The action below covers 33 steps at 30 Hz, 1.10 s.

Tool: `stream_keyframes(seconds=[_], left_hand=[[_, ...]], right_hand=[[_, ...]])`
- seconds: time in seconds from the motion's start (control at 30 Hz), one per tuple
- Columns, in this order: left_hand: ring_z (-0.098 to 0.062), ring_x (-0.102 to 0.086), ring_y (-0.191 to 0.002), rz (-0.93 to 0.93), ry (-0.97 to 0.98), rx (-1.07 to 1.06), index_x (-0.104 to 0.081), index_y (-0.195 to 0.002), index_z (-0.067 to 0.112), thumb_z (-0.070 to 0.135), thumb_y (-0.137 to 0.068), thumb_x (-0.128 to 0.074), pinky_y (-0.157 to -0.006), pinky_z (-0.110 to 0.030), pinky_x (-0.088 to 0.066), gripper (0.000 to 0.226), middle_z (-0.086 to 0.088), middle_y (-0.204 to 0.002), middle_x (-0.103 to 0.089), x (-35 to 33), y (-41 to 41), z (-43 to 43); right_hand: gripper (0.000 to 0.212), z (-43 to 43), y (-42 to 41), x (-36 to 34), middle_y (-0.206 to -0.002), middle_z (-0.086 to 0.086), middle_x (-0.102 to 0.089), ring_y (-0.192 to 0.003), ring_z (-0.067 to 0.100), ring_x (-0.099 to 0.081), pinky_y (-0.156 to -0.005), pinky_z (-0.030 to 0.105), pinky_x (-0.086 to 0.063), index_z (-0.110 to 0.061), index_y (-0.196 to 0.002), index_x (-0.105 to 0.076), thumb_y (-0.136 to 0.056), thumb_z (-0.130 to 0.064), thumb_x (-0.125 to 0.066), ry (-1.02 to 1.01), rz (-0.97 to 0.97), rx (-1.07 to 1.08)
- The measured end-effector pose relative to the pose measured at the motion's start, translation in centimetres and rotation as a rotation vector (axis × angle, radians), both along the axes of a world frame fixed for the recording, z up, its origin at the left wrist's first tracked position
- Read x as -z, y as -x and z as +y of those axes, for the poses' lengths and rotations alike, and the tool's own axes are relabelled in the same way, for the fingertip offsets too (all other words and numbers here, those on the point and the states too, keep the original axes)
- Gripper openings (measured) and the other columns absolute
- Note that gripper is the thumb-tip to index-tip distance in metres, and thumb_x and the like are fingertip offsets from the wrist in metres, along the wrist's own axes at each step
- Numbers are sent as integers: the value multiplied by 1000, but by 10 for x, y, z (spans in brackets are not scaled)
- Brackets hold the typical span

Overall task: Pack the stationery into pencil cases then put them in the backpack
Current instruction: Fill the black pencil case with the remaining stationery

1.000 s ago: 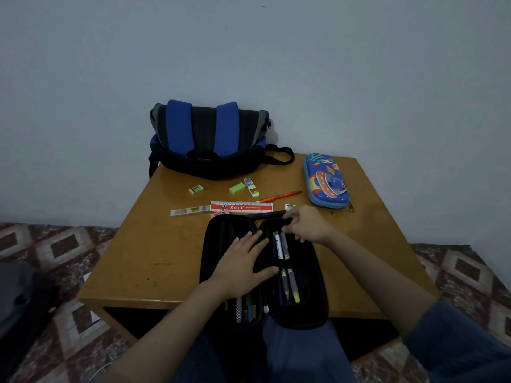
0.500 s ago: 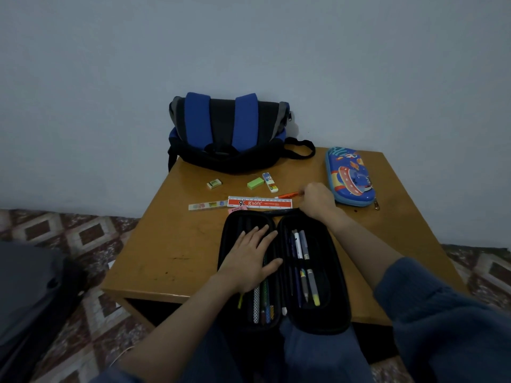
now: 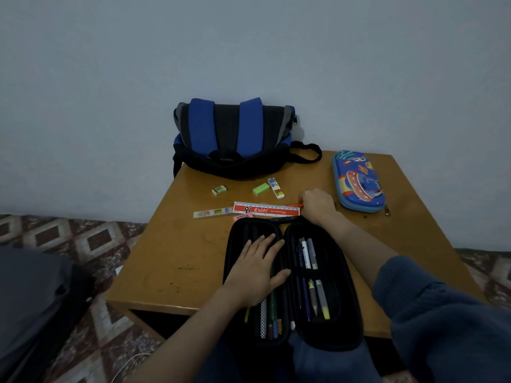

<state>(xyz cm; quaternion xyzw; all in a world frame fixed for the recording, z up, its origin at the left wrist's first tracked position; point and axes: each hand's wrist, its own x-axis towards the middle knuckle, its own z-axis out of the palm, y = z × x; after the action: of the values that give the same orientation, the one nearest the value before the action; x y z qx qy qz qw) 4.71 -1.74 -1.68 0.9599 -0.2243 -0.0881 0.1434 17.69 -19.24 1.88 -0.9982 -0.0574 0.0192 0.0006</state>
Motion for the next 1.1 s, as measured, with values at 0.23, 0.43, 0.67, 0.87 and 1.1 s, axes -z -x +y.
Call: stream_keyframes(seconds=[0.23,0.43,0.67,0.87,1.1], left_hand=[[-12,7,-144,-15,7,-7,-3,-150,26,53,-96,-27,-117,-32,9,65,4,-158,2,1,0,0],[-12,7,-144,-11,1,-11,-3,-149,27,53,-96,-27,-117,-32,9,64,5,-158,2,0,0,0],[-13,5,-145,-6,-9,-15,-4,-149,26,53,-96,-27,-118,-33,8,64,4,-158,1,-1,0,-1],[-14,5,-145,-10,-22,-16,-4,-150,26,54,-96,-26,-117,-32,7,64,3,-158,0,-4,1,-1],[-17,2,-145,-55,-103,-2,-6,-150,20,52,-97,-25,-118,-35,2,65,1,-158,-1,-13,5,-4]], right_hand=[[34,-2,-4,4,-118,14,-56,-109,30,-54,-83,37,-46,-7,-116,-48,-87,-21,-61,4,-46,-35],[21,3,4,-17,-110,14,-57,-99,28,-58,-74,32,-44,-8,-114,-47,-93,-6,-48,-450,-345,93],[21,-1,29,-35,-92,11,-57,-80,18,-55,-67,24,-41,-5,-117,-45,-98,-14,-42,-788,-423,96],[14,-15,54,-41,-65,-5,-44,-57,7,-45,-50,8,-36,-12,-90,-43,-98,-23,-44,-774,-455,-7],[28,-29,73,-51,-107,21,-62,-84,25,-57,-74,35,-48,6,-109,-57,-99,-15,-40,-758,-299,74]])
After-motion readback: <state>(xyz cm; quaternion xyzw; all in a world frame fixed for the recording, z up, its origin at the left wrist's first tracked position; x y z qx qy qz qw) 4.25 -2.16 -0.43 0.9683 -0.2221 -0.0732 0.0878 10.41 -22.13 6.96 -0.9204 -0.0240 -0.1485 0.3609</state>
